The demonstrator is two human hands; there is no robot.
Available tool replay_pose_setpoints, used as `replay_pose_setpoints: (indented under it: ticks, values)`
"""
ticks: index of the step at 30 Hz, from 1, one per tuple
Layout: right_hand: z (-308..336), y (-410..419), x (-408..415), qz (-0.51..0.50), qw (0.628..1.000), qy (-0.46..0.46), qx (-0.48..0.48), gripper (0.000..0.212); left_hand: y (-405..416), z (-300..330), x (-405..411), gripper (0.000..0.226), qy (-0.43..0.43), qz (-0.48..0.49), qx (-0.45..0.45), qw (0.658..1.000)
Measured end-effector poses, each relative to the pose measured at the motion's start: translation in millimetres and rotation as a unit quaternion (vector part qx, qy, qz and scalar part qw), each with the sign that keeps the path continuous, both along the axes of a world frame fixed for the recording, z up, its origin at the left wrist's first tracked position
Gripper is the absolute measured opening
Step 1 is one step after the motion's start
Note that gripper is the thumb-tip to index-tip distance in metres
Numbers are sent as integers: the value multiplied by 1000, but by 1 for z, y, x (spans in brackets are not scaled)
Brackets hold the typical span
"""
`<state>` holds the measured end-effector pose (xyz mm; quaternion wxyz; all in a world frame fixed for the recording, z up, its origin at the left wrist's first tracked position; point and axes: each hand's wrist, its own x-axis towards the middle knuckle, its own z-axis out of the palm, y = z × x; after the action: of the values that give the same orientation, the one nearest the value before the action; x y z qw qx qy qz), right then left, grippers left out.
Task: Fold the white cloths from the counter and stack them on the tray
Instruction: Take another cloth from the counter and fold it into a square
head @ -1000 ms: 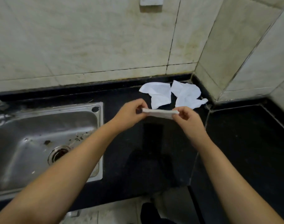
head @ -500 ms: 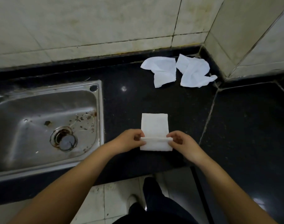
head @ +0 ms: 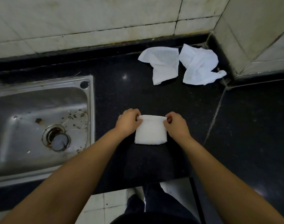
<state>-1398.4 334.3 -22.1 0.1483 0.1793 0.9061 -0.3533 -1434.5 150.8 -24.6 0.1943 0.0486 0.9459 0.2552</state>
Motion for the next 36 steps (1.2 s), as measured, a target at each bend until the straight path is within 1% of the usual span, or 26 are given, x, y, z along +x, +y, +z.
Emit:
replay_pose_setpoints:
  ticks: [2, 4, 6, 7, 8, 9, 11, 12, 14, 16, 18, 20, 24, 25, 26, 27, 29, 30, 31, 33, 36]
  values:
    - [0, -1, 1, 8, 1000, 7, 16, 17, 1, -2, 5, 21, 18, 5, -5, 1000]
    - [4, 1, 3, 6, 1000, 26, 16, 25, 1, -1, 12, 28, 38, 32, -3, 999]
    - [10, 4, 10, -11, 1000, 23, -14, 26, 1, 2, 24, 34, 91, 27, -17, 995]
    - [12, 6, 15, -23, 999, 7, -39, 25, 1, 3, 30, 36, 124, -2, -23, 992]
    - [12, 8, 22, -34, 997, -10, -64, 24, 3, 4, 36, 37, 147, -53, -26, 987]
    - [12, 9, 30, -44, 995, -22, -86, 22, 5, 5, 42, 39, 152, -118, -29, 981]
    - [9, 9, 45, -64, 989, -23, -133, 19, 13, 1, 49, 44, 129, -228, -36, 964]
    - [8, 8, 53, -68, 986, -20, -154, 19, 17, -3, 50, 46, 111, -262, -47, 958]
    - [4, 7, 65, -59, 983, -19, -172, 19, 24, -9, 49, 50, 85, -289, -78, 950]
    - [1, 6, 76, -41, 983, -19, -176, 20, 27, -11, 48, 51, 67, -294, -100, 948]
    - [0, 7, 82, -21, 985, -17, -169, 21, 28, -10, 48, 53, 59, -299, -114, 945]
    - [0, 7, 84, 2, 990, -13, -138, 22, 28, -10, 48, 54, 61, -308, -127, 941]
    - [3, 7, 78, 37, 999, -32, 0, 21, 23, -6, 49, 57, 56, -324, -131, 935]
    - [4, 8, 74, 32, 999, -37, 22, 21, 21, -3, 50, 56, 63, -309, -119, 941]
    - [7, 9, 69, 18, 999, -33, 30, 22, 18, 0, 50, 54, 80, -272, -100, 954]
    - [10, 10, 63, -2, 999, -21, 26, 21, 14, 2, 51, 50, 101, -209, -80, 969]
    - [15, 8, 48, -40, 999, 3, 7, 25, 6, 4, 49, 39, 114, -31, -49, 992]
    - [16, 4, 40, -47, 999, 5, 2, 29, 3, 4, 47, 35, 94, 47, -41, 994]
    - [16, 0, 32, -44, 999, -4, 6, 34, 2, 4, 44, 35, 64, 94, -47, 992]
    - [13, -12, 19, -26, 998, -40, 46, 40, 7, 3, 39, 43, 18, 106, -91, 990]
    - [9, -27, 7, -12, 990, -82, 112, 40, 20, 2, 31, 53, -2, 93, -143, 985]
